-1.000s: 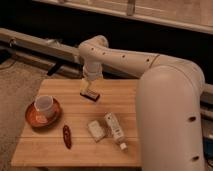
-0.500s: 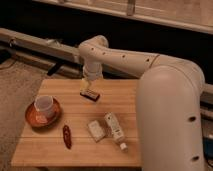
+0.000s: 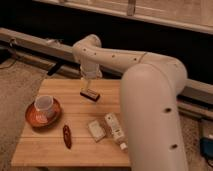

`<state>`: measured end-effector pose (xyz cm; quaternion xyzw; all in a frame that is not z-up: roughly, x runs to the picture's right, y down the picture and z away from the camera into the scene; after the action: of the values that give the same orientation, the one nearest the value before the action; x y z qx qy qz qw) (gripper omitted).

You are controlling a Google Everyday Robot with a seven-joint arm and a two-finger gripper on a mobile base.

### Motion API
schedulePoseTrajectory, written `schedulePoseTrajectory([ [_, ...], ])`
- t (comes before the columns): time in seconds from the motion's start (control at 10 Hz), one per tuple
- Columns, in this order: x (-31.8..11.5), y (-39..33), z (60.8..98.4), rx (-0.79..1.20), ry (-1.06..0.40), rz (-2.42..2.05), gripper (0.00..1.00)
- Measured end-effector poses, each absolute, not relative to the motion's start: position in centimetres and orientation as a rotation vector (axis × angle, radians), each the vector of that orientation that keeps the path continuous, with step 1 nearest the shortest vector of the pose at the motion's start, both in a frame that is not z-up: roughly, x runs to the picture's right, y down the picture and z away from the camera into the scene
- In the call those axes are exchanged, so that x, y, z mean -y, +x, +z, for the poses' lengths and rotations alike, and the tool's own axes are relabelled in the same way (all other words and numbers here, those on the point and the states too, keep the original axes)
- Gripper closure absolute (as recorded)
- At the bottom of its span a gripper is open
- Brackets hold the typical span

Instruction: Place the eraser on the white sponge

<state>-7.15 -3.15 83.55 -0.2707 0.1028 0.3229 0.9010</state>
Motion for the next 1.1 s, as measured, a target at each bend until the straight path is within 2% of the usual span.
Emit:
schedulePoseTrajectory([
  [0.4, 6.0, -6.8, 90.6, -0.243, -0.563, 0.596, 0.20],
  [0.6, 5.3, -6.2, 94.3, -0.257, -0.602, 0.590, 0.20],
  [0.8, 3.9, -6.7, 96.1, -0.260, -0.634, 0.579, 0.20],
  [1.1, 2.1, -7.6, 96.6, -0.247, -0.650, 0.568, 0.20],
])
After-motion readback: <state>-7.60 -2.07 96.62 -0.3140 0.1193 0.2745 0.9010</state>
